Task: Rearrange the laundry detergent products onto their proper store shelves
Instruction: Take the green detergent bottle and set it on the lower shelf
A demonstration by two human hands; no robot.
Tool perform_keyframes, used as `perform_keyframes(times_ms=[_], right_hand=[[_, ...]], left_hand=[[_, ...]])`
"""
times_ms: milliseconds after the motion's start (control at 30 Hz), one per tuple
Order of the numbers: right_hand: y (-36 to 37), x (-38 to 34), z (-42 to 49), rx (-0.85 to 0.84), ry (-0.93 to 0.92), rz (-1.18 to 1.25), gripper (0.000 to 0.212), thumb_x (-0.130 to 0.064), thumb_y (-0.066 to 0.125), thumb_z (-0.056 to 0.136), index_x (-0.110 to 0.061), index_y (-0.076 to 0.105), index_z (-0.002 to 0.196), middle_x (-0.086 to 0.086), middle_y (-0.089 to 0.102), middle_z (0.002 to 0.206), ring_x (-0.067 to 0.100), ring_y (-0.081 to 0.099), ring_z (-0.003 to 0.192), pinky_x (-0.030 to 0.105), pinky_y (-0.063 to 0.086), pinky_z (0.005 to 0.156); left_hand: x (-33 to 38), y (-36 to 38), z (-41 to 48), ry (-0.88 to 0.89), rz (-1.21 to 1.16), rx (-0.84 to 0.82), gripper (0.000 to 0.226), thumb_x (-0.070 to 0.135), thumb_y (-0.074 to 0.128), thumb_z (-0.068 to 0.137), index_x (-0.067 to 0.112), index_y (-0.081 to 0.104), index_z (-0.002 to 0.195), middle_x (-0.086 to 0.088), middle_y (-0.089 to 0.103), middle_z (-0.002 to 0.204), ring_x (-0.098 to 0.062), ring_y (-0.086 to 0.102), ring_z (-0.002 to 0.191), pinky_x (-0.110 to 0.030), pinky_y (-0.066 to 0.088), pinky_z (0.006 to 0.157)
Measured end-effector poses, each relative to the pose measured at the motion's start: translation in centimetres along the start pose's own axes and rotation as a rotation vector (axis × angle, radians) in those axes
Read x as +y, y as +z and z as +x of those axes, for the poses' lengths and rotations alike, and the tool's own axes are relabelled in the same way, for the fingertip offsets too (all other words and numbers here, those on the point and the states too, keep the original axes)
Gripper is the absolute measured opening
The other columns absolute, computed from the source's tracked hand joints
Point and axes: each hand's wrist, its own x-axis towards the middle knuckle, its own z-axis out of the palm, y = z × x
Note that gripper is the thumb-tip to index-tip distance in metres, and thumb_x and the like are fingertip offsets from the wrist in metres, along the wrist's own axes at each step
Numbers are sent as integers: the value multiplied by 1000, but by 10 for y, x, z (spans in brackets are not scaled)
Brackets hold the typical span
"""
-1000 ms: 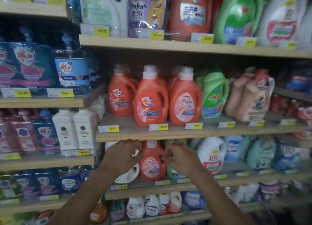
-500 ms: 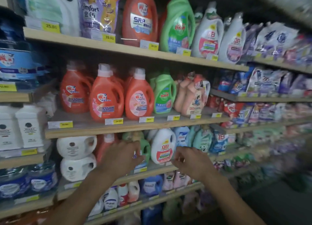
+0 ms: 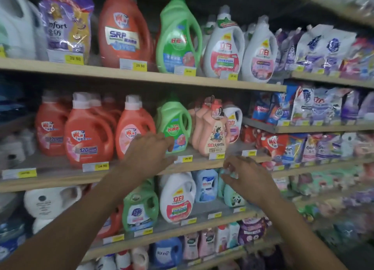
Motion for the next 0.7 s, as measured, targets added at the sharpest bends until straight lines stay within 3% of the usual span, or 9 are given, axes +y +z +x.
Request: perform_keyframes(times_ms=[233,400,533,700], right_hand=[[-41,53,112,174,-141,8,24,-44,68,95,-28,63,112,-2,65,115,26,60,110,42,53,84],[-65,45,202,331,-232,53,31,-44,66,94,-27,62,119,-1,64,116,26,58,110,41,50,83],[-69,30,260,422,-303,55,42,-41,67,93,-30,52,130,1,62,117,28,58,110,38,45,74],[-69,24,316,426,-278,28,44,-39,64,94,-25,50,133,5,61,120,32,58,113,41,45,77]], left_hand=[[10,-30,102,-55,149,205,37,64,55,90,29,58,102,1,63,109,-26,59,106,-39,45,82],[-21,-45,154,-89,277,330,42,64,53,89,24,60,97,-4,66,105,-32,61,102,-42,47,80],[-54,-48,189,-109,353,391,43,65,54,88,23,62,96,-4,69,105,-33,63,103,-42,46,81],[-87,-44,234,-107,369,438,46,64,54,89,20,63,98,-9,68,105,-36,63,103,-46,47,84]])
